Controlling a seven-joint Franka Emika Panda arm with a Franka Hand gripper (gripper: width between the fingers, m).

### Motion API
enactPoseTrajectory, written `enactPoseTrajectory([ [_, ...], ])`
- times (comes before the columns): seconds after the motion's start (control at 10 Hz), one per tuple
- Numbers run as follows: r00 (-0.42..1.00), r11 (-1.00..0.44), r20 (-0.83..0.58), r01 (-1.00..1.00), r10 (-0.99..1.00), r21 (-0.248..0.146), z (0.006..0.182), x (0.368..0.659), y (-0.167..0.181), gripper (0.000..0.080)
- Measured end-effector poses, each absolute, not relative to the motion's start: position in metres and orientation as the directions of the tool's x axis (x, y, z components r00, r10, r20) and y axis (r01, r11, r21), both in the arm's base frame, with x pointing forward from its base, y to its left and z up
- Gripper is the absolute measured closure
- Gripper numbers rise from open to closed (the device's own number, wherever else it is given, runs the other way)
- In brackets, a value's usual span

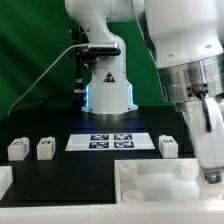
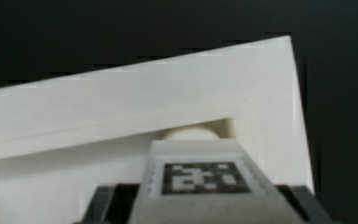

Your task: Assemble one leg

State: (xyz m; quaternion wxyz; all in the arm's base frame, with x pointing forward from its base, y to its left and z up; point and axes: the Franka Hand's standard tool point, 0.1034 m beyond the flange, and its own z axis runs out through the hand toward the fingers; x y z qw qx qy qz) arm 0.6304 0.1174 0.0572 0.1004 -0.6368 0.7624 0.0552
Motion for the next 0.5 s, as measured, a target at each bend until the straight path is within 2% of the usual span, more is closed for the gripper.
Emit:
enactPoseTrajectory([
  [0.1, -0.167, 0.181, -0.223, -0.982, -0.96, -0.044, 0.0571, 0.6303, 0.1177, 0.0529],
  [0.2, -0.155, 0.17, -0.223, -0.984, -0.962, -0.046, 0.057, 0.6302, 0.1179, 0.0364],
  [0.3, -0.099, 0.115, -0.22, -0.992, -0.97, -0.058, 0.057, 0.63, 0.1185, 0.0235],
  [0.4, -0.042, 0.058, -0.219, -0.996, -0.975, -0.068, 0.0586, 0.6263, 0.1237, 0.0235],
  [0.5, 0.094, -0.074, -0.208, -0.992, -0.974, -0.099, 0.065, 0.6266, 0.1262, 0.0167],
])
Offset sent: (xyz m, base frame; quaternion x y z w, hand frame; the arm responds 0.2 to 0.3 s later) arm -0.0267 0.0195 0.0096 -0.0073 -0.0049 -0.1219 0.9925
